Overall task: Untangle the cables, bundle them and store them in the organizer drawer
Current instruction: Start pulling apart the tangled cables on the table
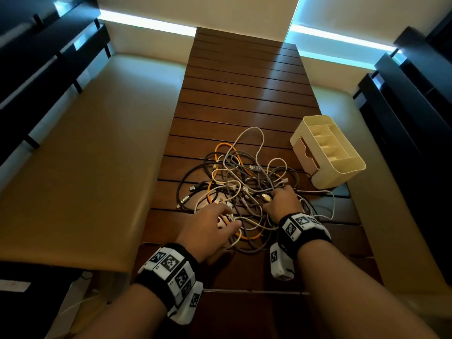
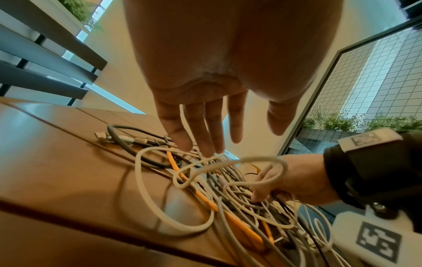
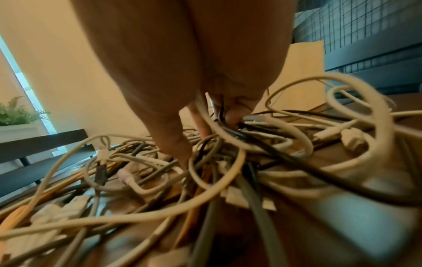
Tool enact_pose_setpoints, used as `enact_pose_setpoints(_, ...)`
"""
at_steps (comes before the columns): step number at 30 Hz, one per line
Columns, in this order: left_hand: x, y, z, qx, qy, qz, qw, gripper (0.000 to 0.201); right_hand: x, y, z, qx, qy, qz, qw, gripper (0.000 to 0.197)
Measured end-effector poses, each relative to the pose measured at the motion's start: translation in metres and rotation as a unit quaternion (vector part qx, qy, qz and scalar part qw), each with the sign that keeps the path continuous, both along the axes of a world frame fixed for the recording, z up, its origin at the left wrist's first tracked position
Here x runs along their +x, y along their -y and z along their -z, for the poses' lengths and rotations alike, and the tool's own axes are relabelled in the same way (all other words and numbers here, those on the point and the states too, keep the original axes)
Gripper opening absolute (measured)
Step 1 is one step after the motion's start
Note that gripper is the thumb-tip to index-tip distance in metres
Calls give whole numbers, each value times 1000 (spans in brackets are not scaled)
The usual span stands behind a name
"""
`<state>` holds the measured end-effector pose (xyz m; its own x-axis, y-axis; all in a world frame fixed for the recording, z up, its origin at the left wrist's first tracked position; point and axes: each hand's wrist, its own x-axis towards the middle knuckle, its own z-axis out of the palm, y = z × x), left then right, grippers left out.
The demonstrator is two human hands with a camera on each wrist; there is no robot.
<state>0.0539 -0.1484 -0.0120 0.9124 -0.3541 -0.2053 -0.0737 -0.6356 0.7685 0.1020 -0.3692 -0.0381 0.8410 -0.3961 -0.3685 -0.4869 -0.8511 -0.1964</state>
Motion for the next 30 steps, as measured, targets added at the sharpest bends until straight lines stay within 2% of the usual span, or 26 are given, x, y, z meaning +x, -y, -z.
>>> enact_pose_setpoints(6,5,4,6,27,18,1,999,24,-4,0,3,-8,3,19,1000,36)
enact_pose_setpoints(12,14,-12,19,50,8,-39,998,15,-2,5,6,-14,-2,-2,1000,21)
enact_pose_setpoints(18,21,-9,21,78,18,-32,996,21,-6,6,3,-105,-30,-26,994,32)
enact_pose_setpoints(21,21,-5,21,68,21,-32,997,19,-9,5,-1,-123,-40,-47,991,30)
enact_pose_setpoints(27,16,0,18,51,29,-17,998,18,-12,2,-8,-99,-25,-50,993,19)
enact_pose_setpoints(30,17,2,15,43,33,-16,998,19,-19,2,-15,-62,3,-32,998,6)
